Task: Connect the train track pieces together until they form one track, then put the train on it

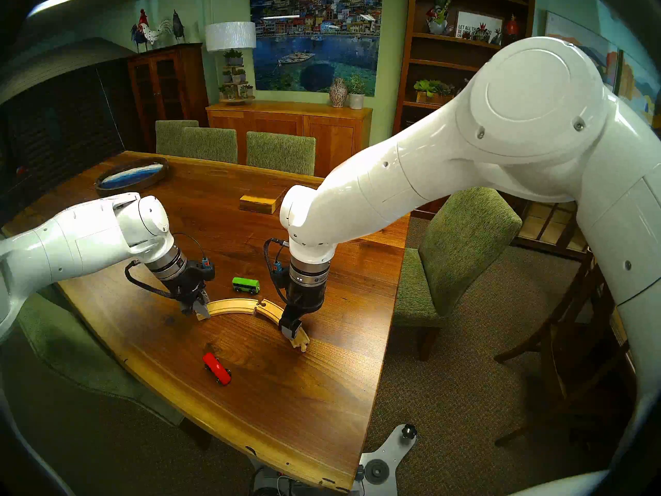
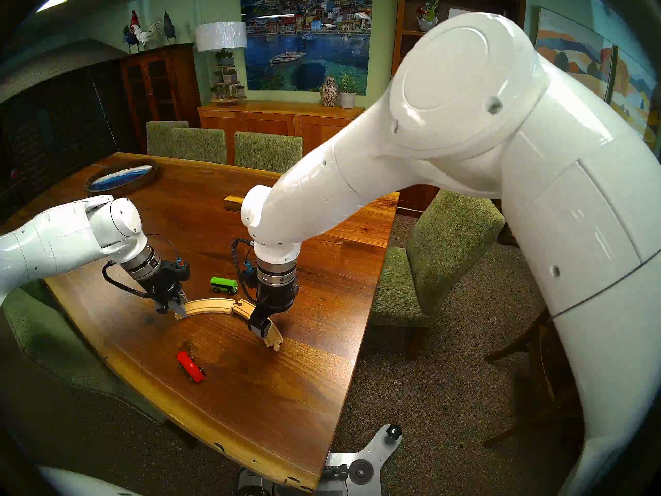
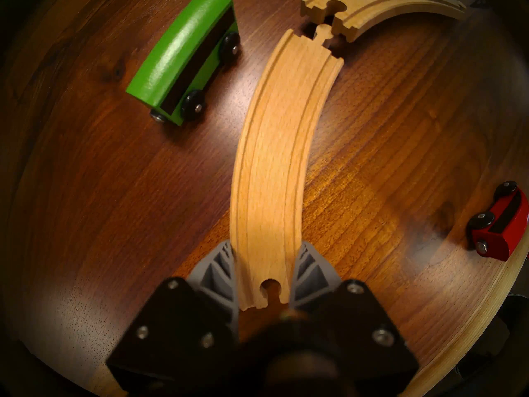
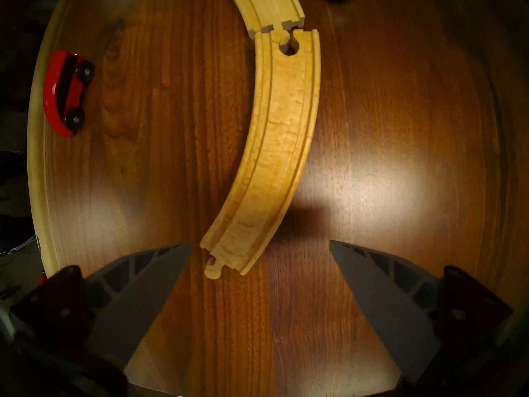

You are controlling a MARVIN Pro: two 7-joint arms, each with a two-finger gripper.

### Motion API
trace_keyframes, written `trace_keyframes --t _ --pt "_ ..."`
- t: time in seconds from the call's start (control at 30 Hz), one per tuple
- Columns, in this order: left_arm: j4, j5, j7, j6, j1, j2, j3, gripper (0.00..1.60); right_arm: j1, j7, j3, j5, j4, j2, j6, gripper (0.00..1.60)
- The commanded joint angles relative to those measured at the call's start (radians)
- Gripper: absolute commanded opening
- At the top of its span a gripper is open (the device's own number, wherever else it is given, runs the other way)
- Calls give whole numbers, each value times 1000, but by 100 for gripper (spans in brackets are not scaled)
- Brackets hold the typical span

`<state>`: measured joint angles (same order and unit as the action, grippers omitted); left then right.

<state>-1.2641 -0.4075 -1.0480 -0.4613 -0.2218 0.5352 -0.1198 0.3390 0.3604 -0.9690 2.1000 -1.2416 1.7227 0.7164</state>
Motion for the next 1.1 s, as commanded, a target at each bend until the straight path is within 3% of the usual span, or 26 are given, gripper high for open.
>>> trace_keyframes --t 0.0,0.77,0.83,0.87,0.9,0.93,0.97,1.0,1.07 --pt "3 7 13 3 0 -2 0 0 -30 76 -8 -39 79 -6 -5 160" --pt "2 8 13 3 -1 -2 2 0 -106 153 -28 -82 219 73 56 160" --pt "2 8 13 3 -1 -2 2 0 -108 153 -28 -83 223 75 60 142" --pt "2 8 13 3 -1 -2 2 0 -109 154 -27 -84 225 75 62 107" --pt "2 8 13 3 -1 -2 2 0 -109 154 -27 -84 225 75 62 107" --pt "2 8 13 3 -2 -2 2 0 -111 154 -27 -85 229 77 66 53" --pt "2 8 13 3 -2 -2 3 0 -112 153 -27 -84 230 78 68 40" --pt "2 8 13 3 -2 -2 3 0 -112 152 -27 -84 231 78 69 1" --pt "2 8 13 3 -2 -2 3 0 -113 151 -27 -83 232 78 71 0"
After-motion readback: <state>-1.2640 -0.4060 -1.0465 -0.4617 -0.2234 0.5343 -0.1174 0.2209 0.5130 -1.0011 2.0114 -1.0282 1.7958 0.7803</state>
